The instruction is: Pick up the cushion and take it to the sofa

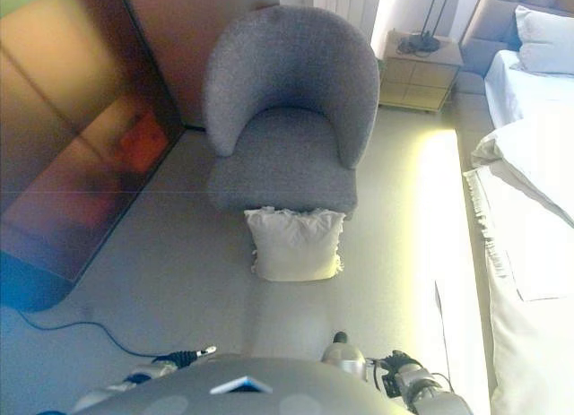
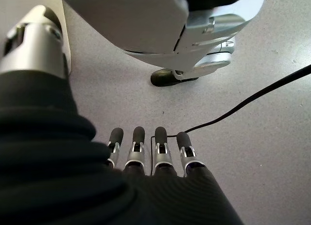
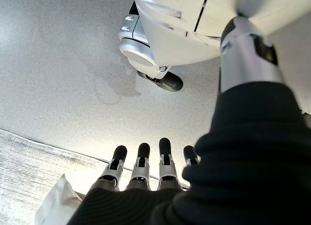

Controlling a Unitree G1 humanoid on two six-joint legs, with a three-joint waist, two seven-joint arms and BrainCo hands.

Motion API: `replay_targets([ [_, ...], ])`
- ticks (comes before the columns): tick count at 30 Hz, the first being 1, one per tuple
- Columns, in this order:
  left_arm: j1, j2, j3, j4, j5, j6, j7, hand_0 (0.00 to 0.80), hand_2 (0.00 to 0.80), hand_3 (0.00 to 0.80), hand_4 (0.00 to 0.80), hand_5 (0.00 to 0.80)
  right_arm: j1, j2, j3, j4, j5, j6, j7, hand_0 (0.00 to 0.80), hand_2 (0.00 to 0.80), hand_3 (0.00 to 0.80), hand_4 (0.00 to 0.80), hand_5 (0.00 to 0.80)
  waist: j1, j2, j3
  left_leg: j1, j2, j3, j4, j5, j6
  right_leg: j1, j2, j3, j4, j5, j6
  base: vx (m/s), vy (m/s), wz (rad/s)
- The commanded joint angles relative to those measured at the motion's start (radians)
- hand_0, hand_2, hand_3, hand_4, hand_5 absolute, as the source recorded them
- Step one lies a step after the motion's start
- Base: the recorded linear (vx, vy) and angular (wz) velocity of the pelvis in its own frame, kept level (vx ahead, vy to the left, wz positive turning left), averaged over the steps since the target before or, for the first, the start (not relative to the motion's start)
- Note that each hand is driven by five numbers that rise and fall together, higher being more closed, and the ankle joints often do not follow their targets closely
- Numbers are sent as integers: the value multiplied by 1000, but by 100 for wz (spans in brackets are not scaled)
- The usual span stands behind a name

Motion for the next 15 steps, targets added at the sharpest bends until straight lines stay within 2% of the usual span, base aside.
replay_targets([
  [1, -57, 5, -4, 47, 15, -2, 12, 0, 0, 0, 0, 0, -74, 30, 22, 55, -14, -4, 13, 0, 0, 0, 0, 0, -24, -42, 44, -37, -100, 21, 6, -48, 73, 115, 60, -21, 25, -170, -19, 0, 0, 0],
  [11, -56, 12, 6, 49, 24, -15, 30, 0, 0, 0, 0, 0, -79, 31, 23, 56, 1, 1, 12, 0, 0, 0, 0, 0, -26, -45, 52, -31, -85, 34, 7, -41, 67, 113, 77, -17, 31, -176, -30, -3, -55, 0],
  [13, -55, 11, 16, 47, 15, -30, 47, 0, 0, 0, 0, 0, -84, 28, 24, 55, 0, 3, 15, 0, 0, 0, 0, 0, -24, -51, 59, -32, -72, 39, 41, -42, 58, 108, 81, -11, 42, -179, -39, -19, -87, 0],
  [15, -55, 10, 30, 45, 1, -51, 63, 0, 0, 0, 0, 0, -96, 24, 26, 53, 0, 7, 20, 0, 0, 0, 0, 0, -21, -67, 73, -68, -53, 48, 146, -64, 49, 92, 73, -11, 66, -176, -51, -37, -115, 0],
])
